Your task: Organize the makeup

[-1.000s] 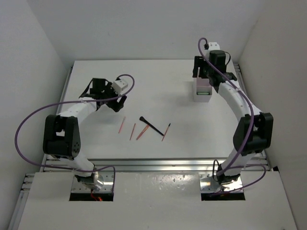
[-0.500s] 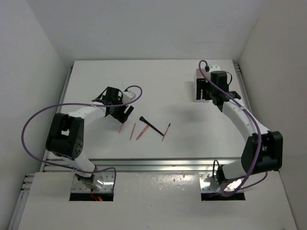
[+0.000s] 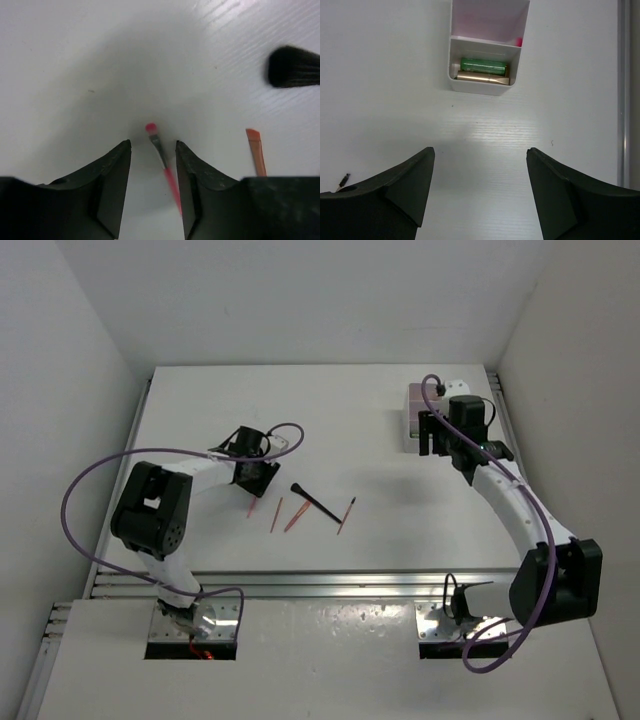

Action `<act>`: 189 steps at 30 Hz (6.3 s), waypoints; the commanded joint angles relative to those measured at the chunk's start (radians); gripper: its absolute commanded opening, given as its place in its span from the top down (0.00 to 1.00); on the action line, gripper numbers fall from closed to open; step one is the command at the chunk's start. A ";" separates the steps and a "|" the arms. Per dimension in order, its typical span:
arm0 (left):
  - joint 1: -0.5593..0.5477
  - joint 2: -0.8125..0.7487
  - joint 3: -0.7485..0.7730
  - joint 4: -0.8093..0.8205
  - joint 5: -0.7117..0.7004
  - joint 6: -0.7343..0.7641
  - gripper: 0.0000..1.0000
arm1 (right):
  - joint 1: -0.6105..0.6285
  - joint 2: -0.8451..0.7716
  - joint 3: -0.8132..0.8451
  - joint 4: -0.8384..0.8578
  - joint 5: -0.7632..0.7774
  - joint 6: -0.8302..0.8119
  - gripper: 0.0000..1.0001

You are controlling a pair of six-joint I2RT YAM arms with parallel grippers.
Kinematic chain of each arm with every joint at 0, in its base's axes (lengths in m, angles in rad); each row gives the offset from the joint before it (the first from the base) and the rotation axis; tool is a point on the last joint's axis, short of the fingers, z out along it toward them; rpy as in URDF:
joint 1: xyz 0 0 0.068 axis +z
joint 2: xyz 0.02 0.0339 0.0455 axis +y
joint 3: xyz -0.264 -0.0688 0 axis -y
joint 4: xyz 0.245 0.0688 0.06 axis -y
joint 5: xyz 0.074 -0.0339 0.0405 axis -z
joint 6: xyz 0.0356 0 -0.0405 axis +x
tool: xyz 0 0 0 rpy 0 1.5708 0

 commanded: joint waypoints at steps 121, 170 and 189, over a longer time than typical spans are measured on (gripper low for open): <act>-0.253 0.493 0.890 1.191 0.633 -0.330 1.00 | -0.321 -0.309 -0.248 0.092 -0.159 0.112 0.24; -0.465 1.254 1.510 1.351 0.115 -0.195 1.00 | -0.396 -0.534 -0.305 0.036 -0.249 -0.293 0.19; -0.389 0.811 1.064 1.503 0.431 -0.232 0.03 | -0.372 -0.302 -0.007 -0.229 -0.239 -0.077 0.13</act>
